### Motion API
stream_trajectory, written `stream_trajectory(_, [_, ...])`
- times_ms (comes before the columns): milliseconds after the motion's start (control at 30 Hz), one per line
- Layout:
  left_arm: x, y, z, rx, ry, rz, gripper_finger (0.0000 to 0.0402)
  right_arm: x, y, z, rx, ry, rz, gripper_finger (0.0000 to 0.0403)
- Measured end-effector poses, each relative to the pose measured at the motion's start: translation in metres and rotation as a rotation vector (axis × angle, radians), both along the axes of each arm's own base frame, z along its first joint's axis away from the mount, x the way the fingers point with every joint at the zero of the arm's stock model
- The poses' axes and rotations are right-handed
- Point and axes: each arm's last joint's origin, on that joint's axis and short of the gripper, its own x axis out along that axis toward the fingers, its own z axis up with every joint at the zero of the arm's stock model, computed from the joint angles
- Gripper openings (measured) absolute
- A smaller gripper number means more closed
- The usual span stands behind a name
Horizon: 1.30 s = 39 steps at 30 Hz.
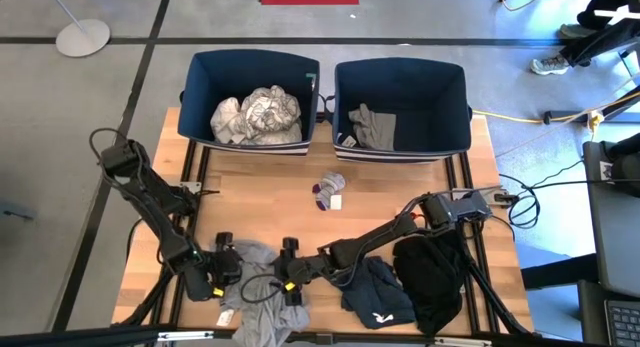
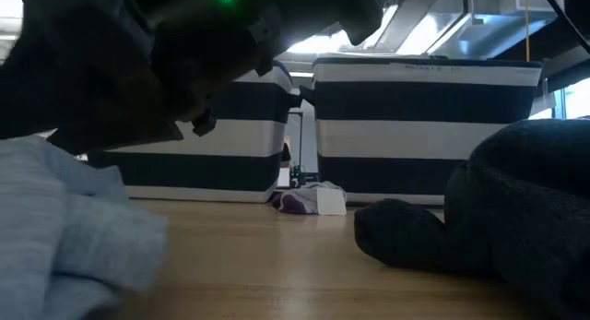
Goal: Sort clothes
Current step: Put the grey clothing into the left bin
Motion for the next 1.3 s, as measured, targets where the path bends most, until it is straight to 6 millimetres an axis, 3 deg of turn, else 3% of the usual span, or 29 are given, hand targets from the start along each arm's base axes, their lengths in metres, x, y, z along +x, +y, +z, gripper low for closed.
stream_trajectory(333, [0.009, 0.002, 0.001, 0.003, -0.012, -0.030, 0.0223, -0.004, 0.001, -0.006, 0.049, 0.090, 0.029, 0.0316])
stream_trajectory(633, [0.021, 0.004, 0.003, 0.017, -0.082, -0.045, 0.0223, -0.002, -0.004, -0.028, -0.070, 0.104, -0.028, 0.0319])
stream_trajectory(1067, [0.035, 0.015, -0.003, -0.039, -0.195, -0.038, 0.0223, 0.006, -0.026, -0.029, -0.164, 0.049, -0.244, 0.0319])
stream_trajectory(1300, [0.045, 0.020, -0.002, -0.053, -0.273, -0.068, 0.0223, 0.013, -0.030, -0.026, -0.150, -0.008, -0.107, 0.0319])
